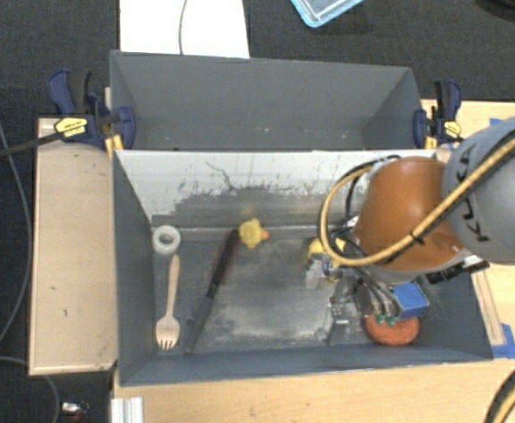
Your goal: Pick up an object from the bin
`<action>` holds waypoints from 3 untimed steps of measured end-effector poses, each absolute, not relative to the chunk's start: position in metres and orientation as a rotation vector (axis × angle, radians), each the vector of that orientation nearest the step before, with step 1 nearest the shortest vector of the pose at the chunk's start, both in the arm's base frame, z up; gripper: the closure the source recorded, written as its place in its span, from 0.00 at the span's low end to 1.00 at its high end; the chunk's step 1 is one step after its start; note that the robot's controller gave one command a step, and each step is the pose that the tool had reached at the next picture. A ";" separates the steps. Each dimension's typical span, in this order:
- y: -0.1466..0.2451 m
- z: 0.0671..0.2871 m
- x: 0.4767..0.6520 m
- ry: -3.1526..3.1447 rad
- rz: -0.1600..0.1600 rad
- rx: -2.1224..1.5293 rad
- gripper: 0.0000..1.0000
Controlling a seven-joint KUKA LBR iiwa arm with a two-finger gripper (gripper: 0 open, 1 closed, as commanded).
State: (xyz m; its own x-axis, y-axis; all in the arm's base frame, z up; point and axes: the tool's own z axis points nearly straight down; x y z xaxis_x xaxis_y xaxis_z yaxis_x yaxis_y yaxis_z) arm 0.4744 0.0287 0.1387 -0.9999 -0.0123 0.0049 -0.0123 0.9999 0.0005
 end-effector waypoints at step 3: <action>-0.036 0.125 0.516 -3.145 0.002 -0.091 0.00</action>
Offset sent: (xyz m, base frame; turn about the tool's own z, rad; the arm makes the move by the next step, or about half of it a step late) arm 0.0061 -0.1434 -0.0658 -0.0089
